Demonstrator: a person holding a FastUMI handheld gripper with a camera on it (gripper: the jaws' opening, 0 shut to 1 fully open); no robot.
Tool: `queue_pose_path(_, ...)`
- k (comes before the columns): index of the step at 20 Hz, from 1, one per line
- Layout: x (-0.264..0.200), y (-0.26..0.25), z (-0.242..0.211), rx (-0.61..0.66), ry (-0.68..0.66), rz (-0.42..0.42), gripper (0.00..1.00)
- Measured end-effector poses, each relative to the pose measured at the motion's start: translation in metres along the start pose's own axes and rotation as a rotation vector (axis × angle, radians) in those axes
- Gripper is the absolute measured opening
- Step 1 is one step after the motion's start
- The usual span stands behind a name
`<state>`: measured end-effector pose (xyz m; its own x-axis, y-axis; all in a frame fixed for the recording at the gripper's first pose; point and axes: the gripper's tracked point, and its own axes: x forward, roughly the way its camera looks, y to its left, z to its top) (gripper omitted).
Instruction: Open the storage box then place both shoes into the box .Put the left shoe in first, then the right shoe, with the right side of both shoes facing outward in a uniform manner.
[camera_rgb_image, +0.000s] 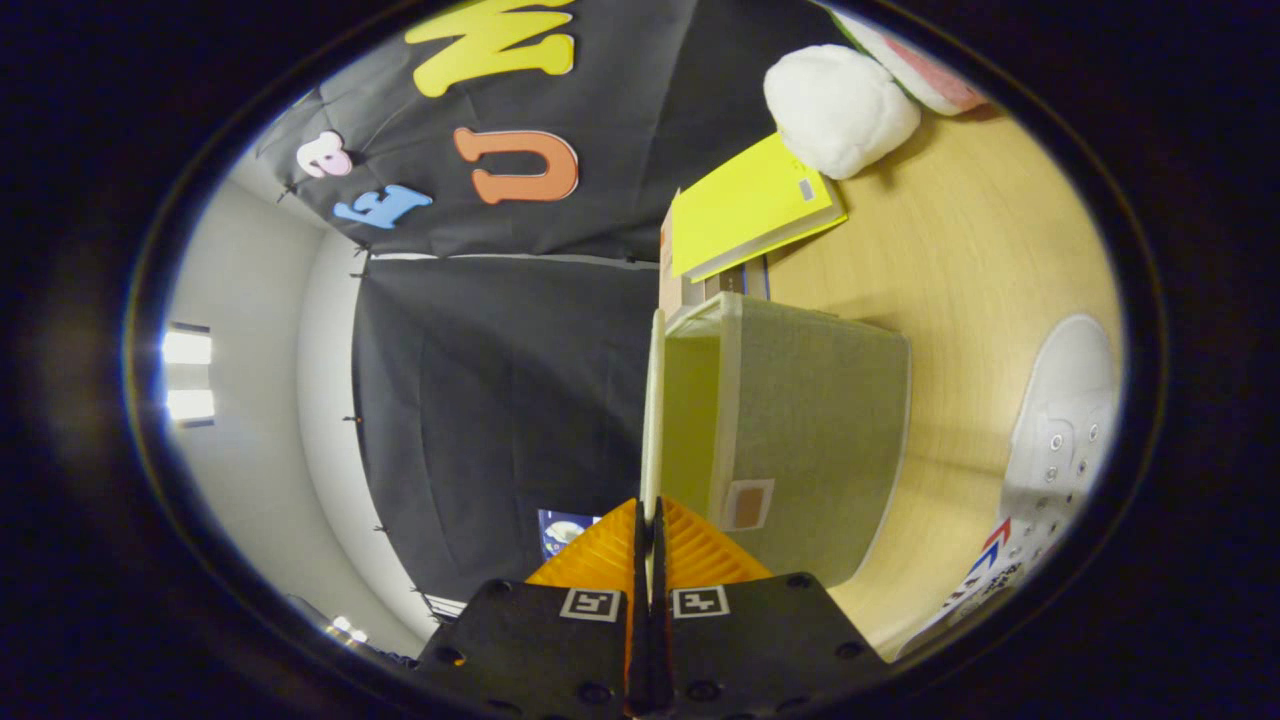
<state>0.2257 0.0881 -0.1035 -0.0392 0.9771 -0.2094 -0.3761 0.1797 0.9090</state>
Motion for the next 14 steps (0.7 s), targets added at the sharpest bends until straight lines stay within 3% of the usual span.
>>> queue_pose_path(9, 0.038, 0.076, 0.001, -0.149, -0.158, -0.130, 0.05)
queue_pose_path(14, 0.078, 0.116, 0.002, -0.202, -0.228, -0.135, 0.05)
